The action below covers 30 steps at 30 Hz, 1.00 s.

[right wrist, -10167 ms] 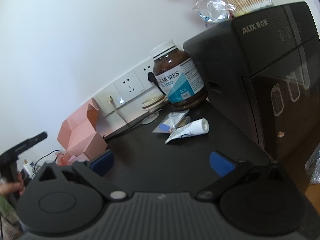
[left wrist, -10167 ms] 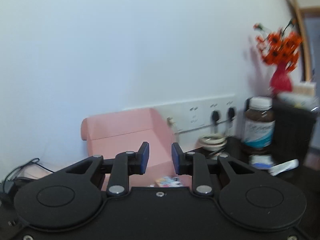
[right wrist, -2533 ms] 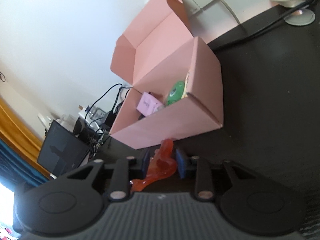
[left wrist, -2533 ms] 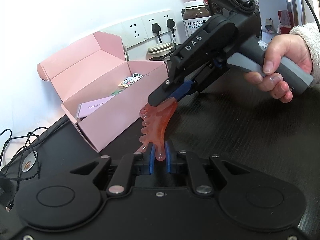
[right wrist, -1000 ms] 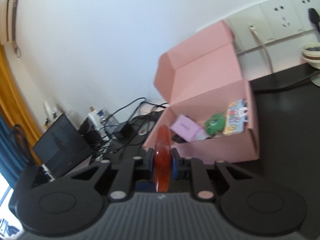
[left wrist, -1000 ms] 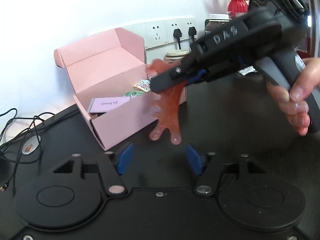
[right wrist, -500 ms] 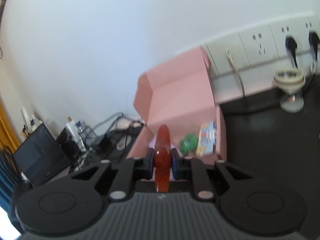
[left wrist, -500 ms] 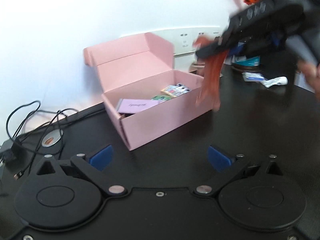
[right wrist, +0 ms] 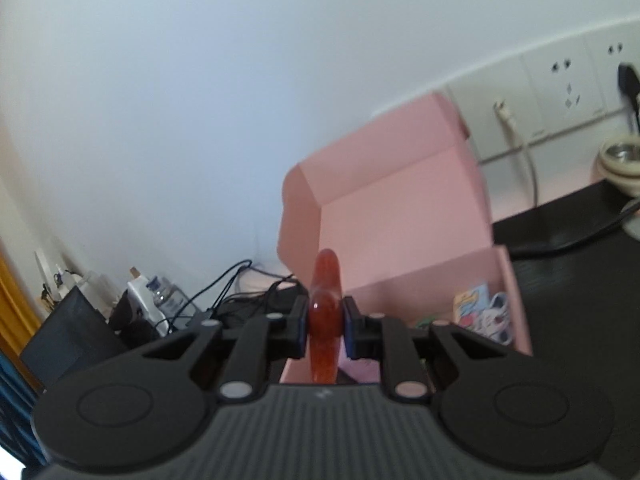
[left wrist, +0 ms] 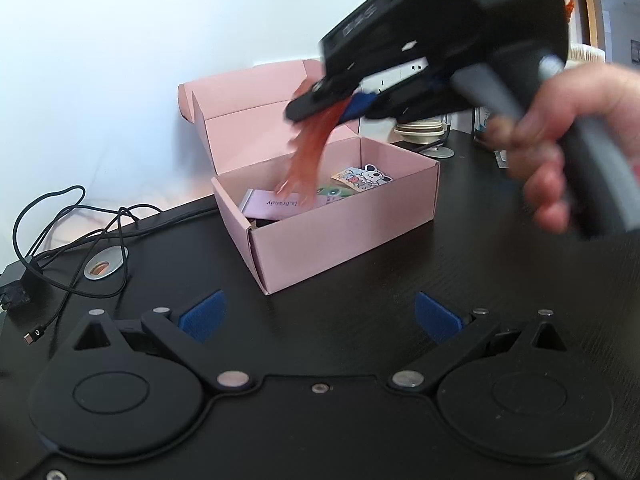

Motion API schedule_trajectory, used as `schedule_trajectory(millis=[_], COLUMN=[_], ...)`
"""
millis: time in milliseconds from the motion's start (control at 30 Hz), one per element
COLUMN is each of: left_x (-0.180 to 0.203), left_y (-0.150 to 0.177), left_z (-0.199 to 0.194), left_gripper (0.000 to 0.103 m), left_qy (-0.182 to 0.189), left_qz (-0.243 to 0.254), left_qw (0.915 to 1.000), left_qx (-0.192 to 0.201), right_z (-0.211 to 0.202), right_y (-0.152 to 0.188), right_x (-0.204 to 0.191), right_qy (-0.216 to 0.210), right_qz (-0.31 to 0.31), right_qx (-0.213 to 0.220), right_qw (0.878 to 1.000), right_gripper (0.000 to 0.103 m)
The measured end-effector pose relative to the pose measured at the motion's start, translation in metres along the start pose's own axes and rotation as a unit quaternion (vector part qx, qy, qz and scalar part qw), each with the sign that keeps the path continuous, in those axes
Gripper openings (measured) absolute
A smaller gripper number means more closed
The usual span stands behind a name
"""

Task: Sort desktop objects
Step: 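Carry the orange comb into the pink box with the right gripper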

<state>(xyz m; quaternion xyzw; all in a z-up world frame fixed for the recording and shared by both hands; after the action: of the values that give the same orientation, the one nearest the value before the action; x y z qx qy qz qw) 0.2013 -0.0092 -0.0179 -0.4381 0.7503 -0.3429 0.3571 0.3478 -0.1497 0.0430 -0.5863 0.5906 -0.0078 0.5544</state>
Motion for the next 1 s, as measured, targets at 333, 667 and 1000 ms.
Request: schedule_trajectory(millis=[333,667,1000], left_x=[-0.002,-0.001,-0.002], left_y=[0.001,0.002,0.002], left_z=[0.002,0.001,0.000], left_gripper=[0.103,0.103,0.103], left_qy=[0.003,0.003,0.001], left_qz=[-0.006,-0.007,-0.009], left_qw=[1.0000,1.0000,1.0000], left_qx=[-0.004,-0.004,-0.004], right_z=[0.033,0.051,0.056], right_y=[0.012,0.016,0.015], right_x=[0.025,0.031,0.029], right_qy=[-0.015,-0.012,-0.005], right_qz=[0.049,0.036,0.033], right_qx=[-0.029,-0.046,-0.041], right_qw=[0.998,0.998,0.999], right_gripper=[0.017,0.017,0.018])
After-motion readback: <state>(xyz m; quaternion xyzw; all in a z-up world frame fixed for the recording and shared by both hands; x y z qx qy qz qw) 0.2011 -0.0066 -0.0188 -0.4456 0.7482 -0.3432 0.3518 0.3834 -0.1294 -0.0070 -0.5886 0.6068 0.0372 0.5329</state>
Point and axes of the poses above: each gripper's, at about its wrist camera, not at the fingertips, and z roughly the way its jaws point, x to its right, y to its underside, the point moved 1 cm from there along z, roughly the way its jaws point, and after that the axes turned 10 degrees about z, right-handed, at the moved point
